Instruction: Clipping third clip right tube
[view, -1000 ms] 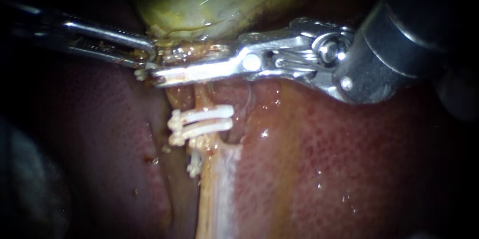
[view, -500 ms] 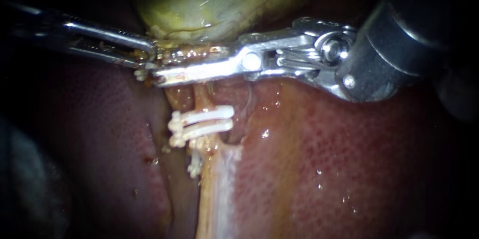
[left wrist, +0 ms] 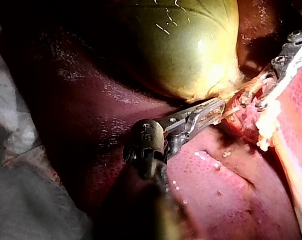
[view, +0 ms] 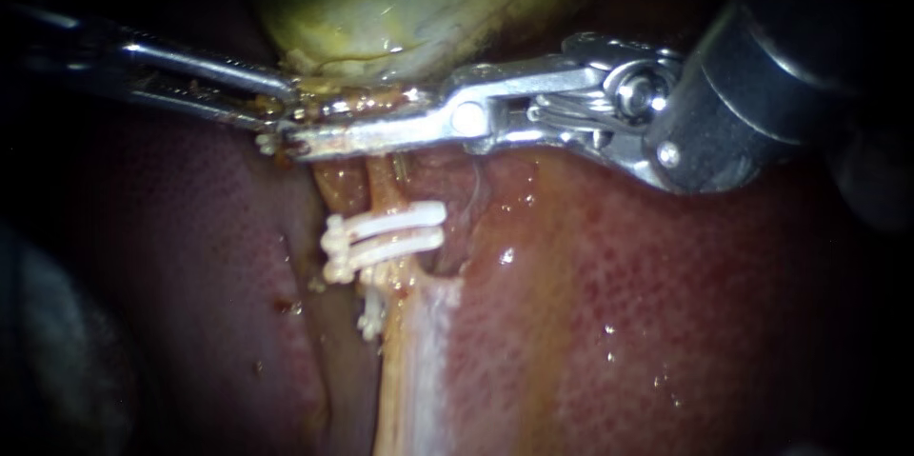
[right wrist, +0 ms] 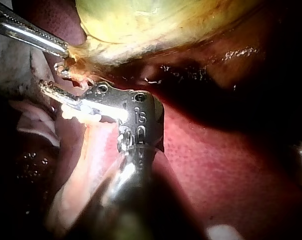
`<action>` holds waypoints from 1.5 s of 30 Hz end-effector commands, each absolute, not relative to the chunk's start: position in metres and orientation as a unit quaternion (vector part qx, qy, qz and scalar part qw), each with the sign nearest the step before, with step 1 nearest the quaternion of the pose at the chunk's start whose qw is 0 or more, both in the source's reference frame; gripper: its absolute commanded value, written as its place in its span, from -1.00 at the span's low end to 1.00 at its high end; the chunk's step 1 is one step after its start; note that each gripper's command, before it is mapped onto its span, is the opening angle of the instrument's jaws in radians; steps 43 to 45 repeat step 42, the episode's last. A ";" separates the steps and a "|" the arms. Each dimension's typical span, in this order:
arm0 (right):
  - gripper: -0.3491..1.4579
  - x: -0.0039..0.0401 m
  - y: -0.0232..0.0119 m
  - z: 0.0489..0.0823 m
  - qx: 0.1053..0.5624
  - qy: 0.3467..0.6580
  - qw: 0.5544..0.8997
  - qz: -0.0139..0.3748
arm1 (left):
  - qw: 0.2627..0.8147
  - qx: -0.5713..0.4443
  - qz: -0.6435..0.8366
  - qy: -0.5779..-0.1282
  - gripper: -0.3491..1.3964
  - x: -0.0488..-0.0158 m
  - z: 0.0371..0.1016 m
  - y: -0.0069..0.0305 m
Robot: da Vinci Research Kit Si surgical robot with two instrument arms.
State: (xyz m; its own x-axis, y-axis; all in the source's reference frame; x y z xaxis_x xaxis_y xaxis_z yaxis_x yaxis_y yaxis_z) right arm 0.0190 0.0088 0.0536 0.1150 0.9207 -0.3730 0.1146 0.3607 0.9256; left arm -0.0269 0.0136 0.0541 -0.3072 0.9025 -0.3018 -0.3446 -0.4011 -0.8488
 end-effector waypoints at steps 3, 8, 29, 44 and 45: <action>-0.58 0.0190 0.0088 0.0536 0.452 0.571 0.595 0.340 | 0.426 -0.406 0.732 -0.343 -1.00 -0.0269 0.0541 0.0136; -0.64 0.0189 0.0088 0.0537 0.451 0.568 0.598 0.340 | 0.426 -0.406 0.732 -0.343 -1.00 -0.0269 0.0541 0.0136; -1.00 0.0182 0.0085 0.0539 0.450 0.554 0.594 0.370 | 0.426 -0.406 0.732 -0.343 -1.00 -0.0269 0.0540 0.0136; -1.00 0.0181 0.0077 0.0543 0.458 0.550 0.593 0.369 | 0.426 -0.406 0.732 -0.343 -1.00 -0.0269 0.0540 0.0136; -1.00 0.0181 0.0077 0.0543 0.458 0.550 0.593 0.369 | 0.426 -0.406 0.732 -0.343 -1.00 -0.0269 0.0540 0.0136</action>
